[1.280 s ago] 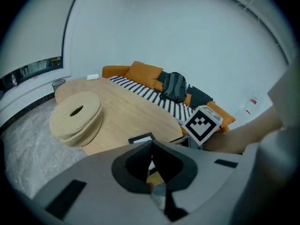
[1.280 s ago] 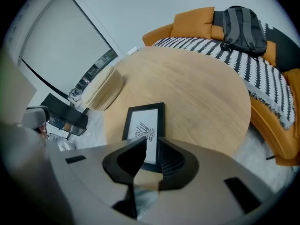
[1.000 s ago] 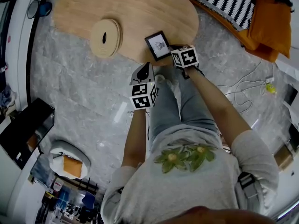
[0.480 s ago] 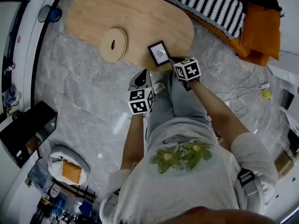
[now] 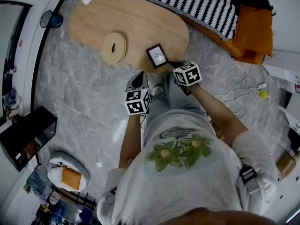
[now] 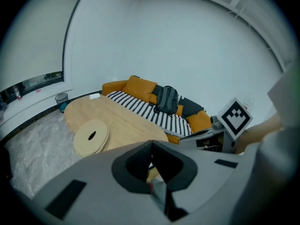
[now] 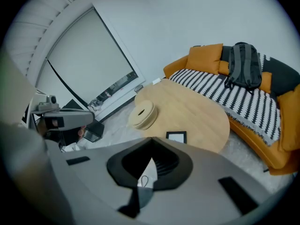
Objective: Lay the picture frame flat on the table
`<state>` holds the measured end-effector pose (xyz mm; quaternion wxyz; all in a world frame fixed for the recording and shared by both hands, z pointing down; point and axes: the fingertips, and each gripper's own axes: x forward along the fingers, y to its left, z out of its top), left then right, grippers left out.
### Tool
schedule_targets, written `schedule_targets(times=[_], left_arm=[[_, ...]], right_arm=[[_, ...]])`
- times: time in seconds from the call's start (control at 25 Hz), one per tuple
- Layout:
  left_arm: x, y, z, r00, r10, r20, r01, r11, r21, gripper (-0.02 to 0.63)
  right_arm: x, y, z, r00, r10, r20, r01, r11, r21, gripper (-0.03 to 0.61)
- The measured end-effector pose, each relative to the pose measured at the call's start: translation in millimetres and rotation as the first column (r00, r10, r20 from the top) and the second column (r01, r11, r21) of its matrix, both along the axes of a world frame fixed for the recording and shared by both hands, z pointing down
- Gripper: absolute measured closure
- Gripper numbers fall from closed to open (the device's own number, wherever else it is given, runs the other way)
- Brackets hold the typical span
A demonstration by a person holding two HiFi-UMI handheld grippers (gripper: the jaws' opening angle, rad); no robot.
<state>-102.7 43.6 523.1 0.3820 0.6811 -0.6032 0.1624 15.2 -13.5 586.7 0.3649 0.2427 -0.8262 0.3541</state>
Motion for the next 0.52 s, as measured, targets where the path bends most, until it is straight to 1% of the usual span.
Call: schedule_targets(times=[0.24,0.52], left_arm=[[10.7,4.0,-10.2,0.999,0.037,-0.007,-0.037,0.999,0.004,0.598],[16.4,6.4,-8.6,0.998,0.069,0.004,-0.069,0.998,-0.010,0.598]], right_arm=[[6.9,3.2,-19.7,0.999,0.032,0.013,-0.032,0.999,0.009,0.572],[17.7,2.8,-24.6,0.998,0.062,0.004,-0.062,0.998,0.006,0.572]])
